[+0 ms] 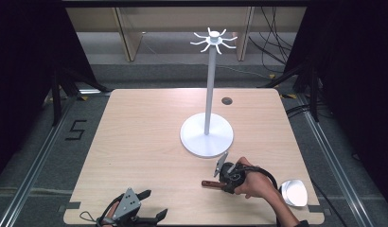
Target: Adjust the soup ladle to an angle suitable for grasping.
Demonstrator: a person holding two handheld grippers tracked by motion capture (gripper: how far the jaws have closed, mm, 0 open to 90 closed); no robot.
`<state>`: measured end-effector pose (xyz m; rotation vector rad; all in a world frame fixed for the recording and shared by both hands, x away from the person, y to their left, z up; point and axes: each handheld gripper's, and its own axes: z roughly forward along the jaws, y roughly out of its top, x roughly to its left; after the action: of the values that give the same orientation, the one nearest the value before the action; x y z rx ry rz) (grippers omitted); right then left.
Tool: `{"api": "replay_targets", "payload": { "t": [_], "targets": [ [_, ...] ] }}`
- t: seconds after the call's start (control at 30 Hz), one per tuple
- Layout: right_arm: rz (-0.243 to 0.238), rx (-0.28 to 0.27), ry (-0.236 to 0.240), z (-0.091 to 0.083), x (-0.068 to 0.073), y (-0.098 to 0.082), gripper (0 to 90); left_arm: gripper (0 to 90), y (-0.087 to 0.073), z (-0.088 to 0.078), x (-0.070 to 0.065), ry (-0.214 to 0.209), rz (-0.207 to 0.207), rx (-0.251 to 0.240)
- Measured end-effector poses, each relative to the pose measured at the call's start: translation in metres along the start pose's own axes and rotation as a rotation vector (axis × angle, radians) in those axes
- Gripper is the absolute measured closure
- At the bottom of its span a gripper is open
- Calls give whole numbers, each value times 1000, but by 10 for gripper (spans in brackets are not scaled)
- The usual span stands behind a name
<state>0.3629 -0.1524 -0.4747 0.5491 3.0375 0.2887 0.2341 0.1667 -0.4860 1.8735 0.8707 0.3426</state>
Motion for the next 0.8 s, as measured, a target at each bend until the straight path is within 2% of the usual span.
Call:
{"api": "replay_targets", "payload": {
  "t": [0.03,0.07,0.1,0.2,0.23,0.27,0.3,0.33,0.4,0.43,0.47,0.5,0.53,0.57,0.6,0.63,0.67,0.7,0.77,0.8],
  "targets": [
    [-4,-2,-9,0,-1,1,711,161,0,0,0,-2,-4,-6],
    [-12,20,-33,0,0,3,721,161,0,0,0,-3,-4,-4],
    [-12,20,-33,0,0,3,721,161,0,0,0,-3,-4,-4],
    [-7,-2,-71,-2,0,4,740,162,0,0,0,-4,-5,-7],
    [-43,-16,-64,-3,-4,5,740,161,0,0,0,-5,-6,-7],
    [-1,-10,-56,-5,-2,4,740,161,0,0,0,-4,-6,-7],
    [-44,-43,-54,-6,-5,4,740,162,0,-1,0,-2,0,-2],
    [10,-24,-59,-9,-3,3,740,162,1,-1,2,-7,29,-4],
    [-16,-51,-71,-12,-6,3,740,162,1,-1,1,-7,24,-3],
    [26,-44,-77,-16,-4,2,740,162,1,-1,1,-7,24,-3],
    [14,-55,-83,-20,-6,1,740,162,0,-1,0,-3,-1,-2],
    [14,-74,-89,-25,-6,1,740,162,0,-1,1,-1,6,8],
    [-15,-102,-89,-27,-7,1,740,162,0,0,0,-3,2,1],
    [-15,-102,-89,-27,-7,1,740,162,0,0,0,-3,2,1],
    [-32,-157,-77,-36,-8,0,740,162,0,0,0,-3,0,-1],
    [-32,-157,-77,-36,-8,0,740,162,0,0,0,-3,0,-1],
    [-19,-209,-96,-44,-8,-2,741,162,1,-2,2,-4,34,6],
    [-19,-209,-96,-44,-8,-2,741,162,1,-2,2,-4,34,6],
    [-14,-250,-109,-55,-9,-5,741,162,1,-1,3,-6,45,5],
    [15,-266,-111,-59,-8,-7,741,162,1,-1,3,-6,44,5]
  ]
}}
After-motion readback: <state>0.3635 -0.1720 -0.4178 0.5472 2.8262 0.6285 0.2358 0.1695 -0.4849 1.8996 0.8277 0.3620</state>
